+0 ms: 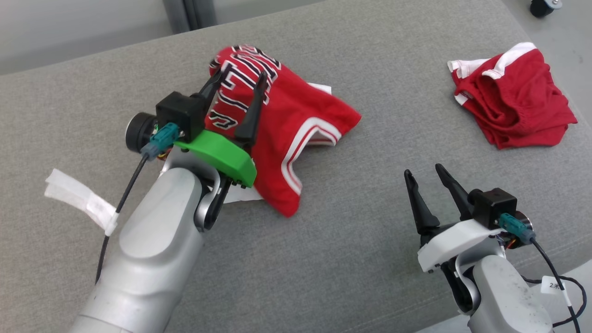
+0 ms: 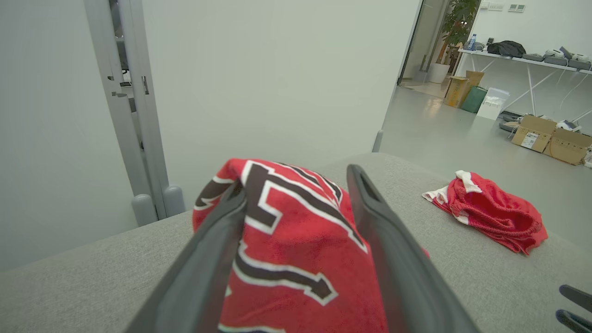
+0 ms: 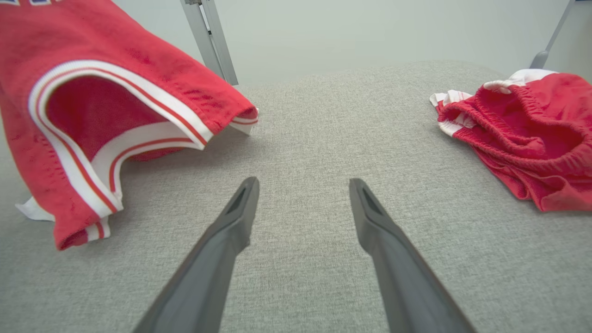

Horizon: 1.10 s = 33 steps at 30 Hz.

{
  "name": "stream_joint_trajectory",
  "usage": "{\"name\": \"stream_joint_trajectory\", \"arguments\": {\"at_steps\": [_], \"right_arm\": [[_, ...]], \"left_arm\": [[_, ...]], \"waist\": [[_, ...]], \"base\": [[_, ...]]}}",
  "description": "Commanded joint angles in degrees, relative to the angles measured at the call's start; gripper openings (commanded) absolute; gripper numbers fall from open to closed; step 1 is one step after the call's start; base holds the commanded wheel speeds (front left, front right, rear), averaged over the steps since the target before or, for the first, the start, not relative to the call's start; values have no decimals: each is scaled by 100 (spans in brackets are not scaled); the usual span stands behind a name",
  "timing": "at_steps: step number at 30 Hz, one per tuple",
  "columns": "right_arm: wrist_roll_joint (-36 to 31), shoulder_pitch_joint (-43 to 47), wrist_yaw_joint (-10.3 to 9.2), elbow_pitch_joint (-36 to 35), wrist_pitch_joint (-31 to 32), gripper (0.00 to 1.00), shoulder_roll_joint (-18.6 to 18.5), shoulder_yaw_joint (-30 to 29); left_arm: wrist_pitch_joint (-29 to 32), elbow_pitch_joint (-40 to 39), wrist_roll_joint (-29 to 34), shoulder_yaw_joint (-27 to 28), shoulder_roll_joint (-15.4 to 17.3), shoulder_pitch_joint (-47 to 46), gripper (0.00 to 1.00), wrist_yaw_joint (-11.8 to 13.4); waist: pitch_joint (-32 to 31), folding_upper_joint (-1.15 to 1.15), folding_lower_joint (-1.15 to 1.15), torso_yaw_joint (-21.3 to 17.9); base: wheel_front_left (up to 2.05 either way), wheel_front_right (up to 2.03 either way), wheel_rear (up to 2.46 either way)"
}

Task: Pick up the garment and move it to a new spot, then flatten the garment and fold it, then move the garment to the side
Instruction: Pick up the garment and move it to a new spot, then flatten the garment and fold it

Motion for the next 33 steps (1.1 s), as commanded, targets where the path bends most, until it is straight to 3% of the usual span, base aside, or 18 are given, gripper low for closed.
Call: {"name": "stream_joint_trajectory", "arguments": {"at_steps": [1, 13, 21, 28, 33], "right_arm": [[40, 65, -9, -1, -2, 100, -11, 14], [-147, 313, -9, 119, -2, 100, -18, -102], [-225, 563, -9, 204, -2, 100, -17, -159], [-286, 672, -9, 272, -2, 100, -14, -37], [-458, 621, -9, 243, -2, 100, -13, 482]], "left_arm": [[-19, 12, 111, 131, 40, 142, 100, 39], [-12, -427, 882, 1707, 37, 1891, 100, 184], [-12, -1042, 1389, 2511, -198, 3264, 100, 53], [-12, -1227, 1535, 2830, -317, 3930, 100, -12], [-12, -1231, 1446, 2661, -335, 4019, 100, -47]], "waist": [[-28, 0, 0, 51], [-587, 0, 0, 735], [-850, 0, 0, 1062], [-857, 0, 0, 1177], [-743, 0, 0, 1317]], "base": [[0, 0, 0], [0, 0, 0], [0, 0, 0], [0, 0, 0], [0, 0, 0]]}}
